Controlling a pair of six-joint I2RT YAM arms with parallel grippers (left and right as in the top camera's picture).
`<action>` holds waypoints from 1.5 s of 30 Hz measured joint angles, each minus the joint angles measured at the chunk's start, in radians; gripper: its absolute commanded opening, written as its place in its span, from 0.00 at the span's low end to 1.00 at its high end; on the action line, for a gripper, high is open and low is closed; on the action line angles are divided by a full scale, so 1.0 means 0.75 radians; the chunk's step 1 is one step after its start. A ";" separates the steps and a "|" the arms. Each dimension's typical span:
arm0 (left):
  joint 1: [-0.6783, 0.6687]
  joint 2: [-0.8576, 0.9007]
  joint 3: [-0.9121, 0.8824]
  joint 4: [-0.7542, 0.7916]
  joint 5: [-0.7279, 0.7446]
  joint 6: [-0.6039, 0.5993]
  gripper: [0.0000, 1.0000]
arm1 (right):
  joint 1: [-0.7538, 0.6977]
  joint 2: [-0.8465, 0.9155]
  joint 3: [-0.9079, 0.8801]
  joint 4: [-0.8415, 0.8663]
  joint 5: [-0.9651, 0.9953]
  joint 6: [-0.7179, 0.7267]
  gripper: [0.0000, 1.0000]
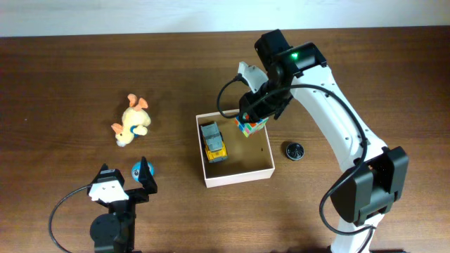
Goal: Pack container
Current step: 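Lift the cube and carry it over the box, then lower the cube into the box beside the truck and open the right gripper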
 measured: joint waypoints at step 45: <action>0.000 0.000 0.000 0.000 0.000 0.000 0.99 | 0.069 0.168 -0.002 0.085 0.235 0.105 0.42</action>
